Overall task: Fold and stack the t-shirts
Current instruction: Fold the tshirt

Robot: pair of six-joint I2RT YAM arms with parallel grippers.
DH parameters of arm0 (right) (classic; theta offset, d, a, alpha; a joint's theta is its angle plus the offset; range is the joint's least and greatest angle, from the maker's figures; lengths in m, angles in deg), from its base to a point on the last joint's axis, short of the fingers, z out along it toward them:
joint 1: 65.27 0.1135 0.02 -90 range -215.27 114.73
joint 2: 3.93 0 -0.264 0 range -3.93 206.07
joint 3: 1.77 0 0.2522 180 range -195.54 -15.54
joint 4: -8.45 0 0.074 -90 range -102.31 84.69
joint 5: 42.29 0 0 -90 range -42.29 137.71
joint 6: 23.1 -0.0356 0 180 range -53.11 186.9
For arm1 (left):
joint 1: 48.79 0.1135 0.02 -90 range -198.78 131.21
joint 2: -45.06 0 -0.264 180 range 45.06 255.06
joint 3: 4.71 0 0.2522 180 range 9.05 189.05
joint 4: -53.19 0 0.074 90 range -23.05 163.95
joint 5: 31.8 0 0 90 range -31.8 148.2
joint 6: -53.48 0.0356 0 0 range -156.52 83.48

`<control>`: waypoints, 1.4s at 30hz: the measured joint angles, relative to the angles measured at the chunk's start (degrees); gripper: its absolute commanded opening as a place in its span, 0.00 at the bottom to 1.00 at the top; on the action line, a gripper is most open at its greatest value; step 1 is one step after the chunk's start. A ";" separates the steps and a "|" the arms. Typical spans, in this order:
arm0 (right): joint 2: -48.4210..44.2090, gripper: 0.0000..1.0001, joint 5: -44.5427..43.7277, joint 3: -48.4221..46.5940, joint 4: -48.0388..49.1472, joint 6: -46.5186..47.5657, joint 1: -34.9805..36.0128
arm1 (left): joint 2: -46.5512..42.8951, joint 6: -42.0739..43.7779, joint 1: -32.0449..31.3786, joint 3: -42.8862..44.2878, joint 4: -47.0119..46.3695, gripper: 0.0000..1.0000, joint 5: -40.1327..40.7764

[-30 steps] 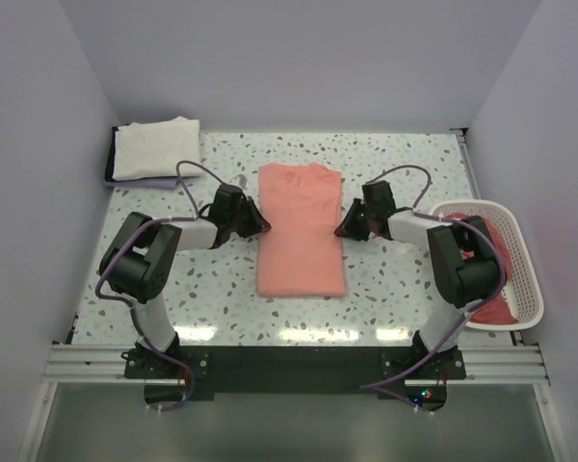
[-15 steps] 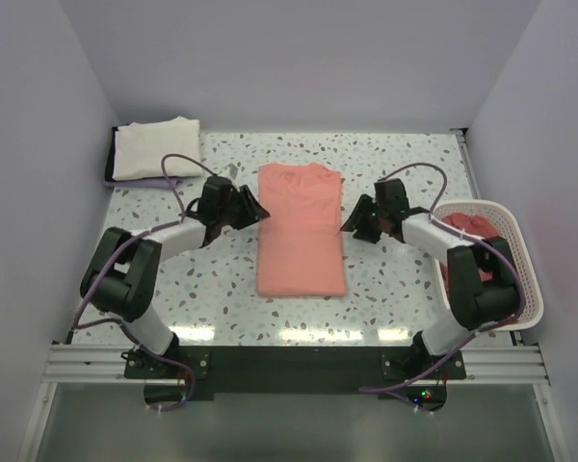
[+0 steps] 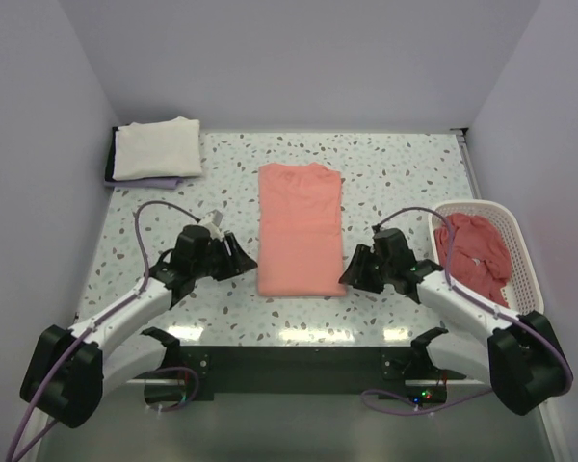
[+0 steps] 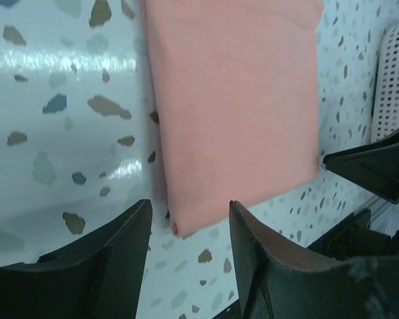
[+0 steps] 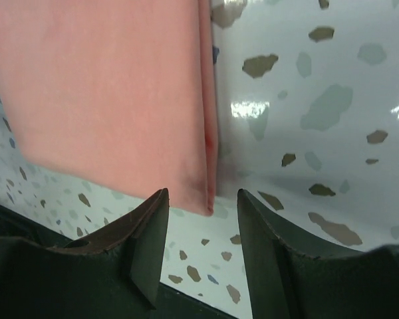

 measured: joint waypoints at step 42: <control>-1.31 0.24 -0.33 8.87 8.52 -12.26 4.61 | 7.65 -7.52 -8.48 -11.72 -12.66 0.17 -4.61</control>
